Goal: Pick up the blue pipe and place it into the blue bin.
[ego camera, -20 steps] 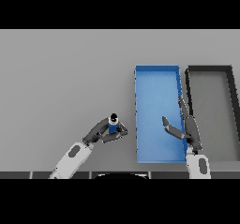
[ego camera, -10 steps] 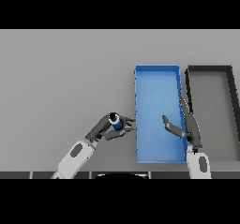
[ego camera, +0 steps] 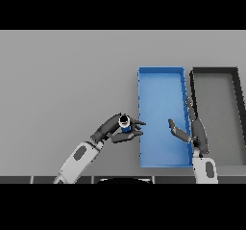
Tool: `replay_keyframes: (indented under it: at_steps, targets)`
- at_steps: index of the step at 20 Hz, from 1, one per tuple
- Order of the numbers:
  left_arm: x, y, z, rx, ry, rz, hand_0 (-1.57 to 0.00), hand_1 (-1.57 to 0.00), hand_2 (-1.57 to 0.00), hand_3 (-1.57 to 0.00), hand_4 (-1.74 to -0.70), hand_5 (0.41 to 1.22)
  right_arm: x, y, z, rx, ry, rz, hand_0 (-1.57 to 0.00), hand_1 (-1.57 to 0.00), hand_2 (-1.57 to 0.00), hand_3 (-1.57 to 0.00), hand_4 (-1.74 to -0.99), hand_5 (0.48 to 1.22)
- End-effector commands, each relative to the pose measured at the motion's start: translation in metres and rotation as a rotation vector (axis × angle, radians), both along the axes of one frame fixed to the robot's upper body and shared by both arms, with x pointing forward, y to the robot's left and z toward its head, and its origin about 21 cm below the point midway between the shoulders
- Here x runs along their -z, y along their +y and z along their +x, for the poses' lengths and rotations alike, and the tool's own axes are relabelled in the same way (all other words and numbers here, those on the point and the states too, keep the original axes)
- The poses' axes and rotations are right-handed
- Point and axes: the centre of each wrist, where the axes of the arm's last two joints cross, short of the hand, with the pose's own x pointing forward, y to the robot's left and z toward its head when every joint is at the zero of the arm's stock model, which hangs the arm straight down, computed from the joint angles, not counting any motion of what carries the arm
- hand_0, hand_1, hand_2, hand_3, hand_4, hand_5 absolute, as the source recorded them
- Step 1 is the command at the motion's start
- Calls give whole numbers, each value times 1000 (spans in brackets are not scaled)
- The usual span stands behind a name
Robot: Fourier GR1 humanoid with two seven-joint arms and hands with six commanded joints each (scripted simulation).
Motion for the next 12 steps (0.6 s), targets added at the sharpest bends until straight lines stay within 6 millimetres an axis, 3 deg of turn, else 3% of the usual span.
replay_keyframes:
  at_steps: [1,8,12]
  targets:
    - [0,0,0,-6,1,3,-1568,-1569,-1569,-1569,-1466,1220,-1,1,-4,12,-10,-7,1,1,1,1,-1141,643]
    - [4,-1,3,16,5,2,-1570,-1570,-1571,-1571,-1467,1220,-14,11,-34,103,-60,-47,1,1,-20,1,-1187,642]
    - [2,-1,-1,19,-3,-5,-1571,-1571,-1571,-1571,-1467,1221,-54,9,-32,-141,-90,173,1,-25,-106,-1,-1209,609]
